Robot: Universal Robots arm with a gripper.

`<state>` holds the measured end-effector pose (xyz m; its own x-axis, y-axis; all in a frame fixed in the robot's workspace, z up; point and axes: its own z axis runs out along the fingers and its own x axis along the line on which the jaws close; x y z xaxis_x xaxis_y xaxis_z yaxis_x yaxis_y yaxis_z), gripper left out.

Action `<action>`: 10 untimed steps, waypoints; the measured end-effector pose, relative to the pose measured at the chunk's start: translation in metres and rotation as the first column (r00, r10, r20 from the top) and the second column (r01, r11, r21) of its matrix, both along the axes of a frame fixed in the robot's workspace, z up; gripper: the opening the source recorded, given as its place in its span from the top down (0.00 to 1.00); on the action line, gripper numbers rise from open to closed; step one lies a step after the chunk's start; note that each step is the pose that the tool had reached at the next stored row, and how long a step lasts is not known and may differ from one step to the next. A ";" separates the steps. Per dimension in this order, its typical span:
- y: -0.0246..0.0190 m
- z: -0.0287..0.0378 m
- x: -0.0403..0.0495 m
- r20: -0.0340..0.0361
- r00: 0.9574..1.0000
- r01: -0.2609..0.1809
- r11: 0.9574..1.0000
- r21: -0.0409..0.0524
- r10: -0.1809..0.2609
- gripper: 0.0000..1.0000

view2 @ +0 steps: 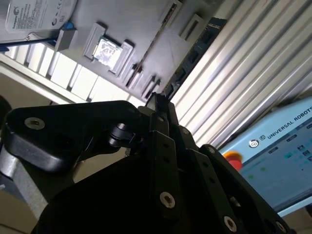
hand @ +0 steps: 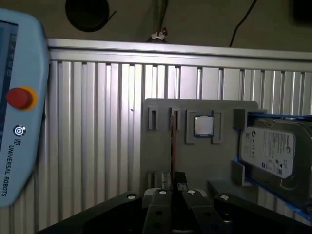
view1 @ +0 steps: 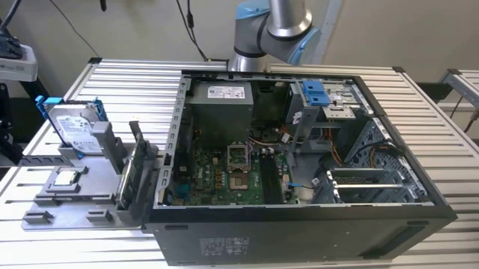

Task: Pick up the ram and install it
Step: 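Pick up the ram and move it above insertion slot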

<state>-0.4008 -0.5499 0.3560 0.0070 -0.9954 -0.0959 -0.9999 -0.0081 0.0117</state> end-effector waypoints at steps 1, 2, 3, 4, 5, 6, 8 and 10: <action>0.0000 0.0013 0.0000 0.000 1.000 0.000 1.000 0.000 0.000 0.86; 0.0000 0.0029 -0.0001 0.000 1.000 0.000 1.000 0.000 0.000 0.86; 0.0000 0.0049 -0.0001 0.000 1.000 0.000 1.000 0.000 0.000 0.86; 0.0000 0.0069 0.0000 0.000 1.000 0.000 1.000 0.000 0.000 0.86; 0.0000 0.0089 -0.0001 0.000 1.000 0.000 1.000 0.000 0.000 0.86; 0.0000 0.0111 -0.0001 0.000 1.000 0.000 1.000 0.000 0.000 0.86; 0.0000 0.0157 -0.0001 0.000 1.000 0.000 1.000 0.000 0.000 0.86; 0.0000 0.0201 -0.0001 0.000 1.000 0.000 1.000 0.000 0.000 0.86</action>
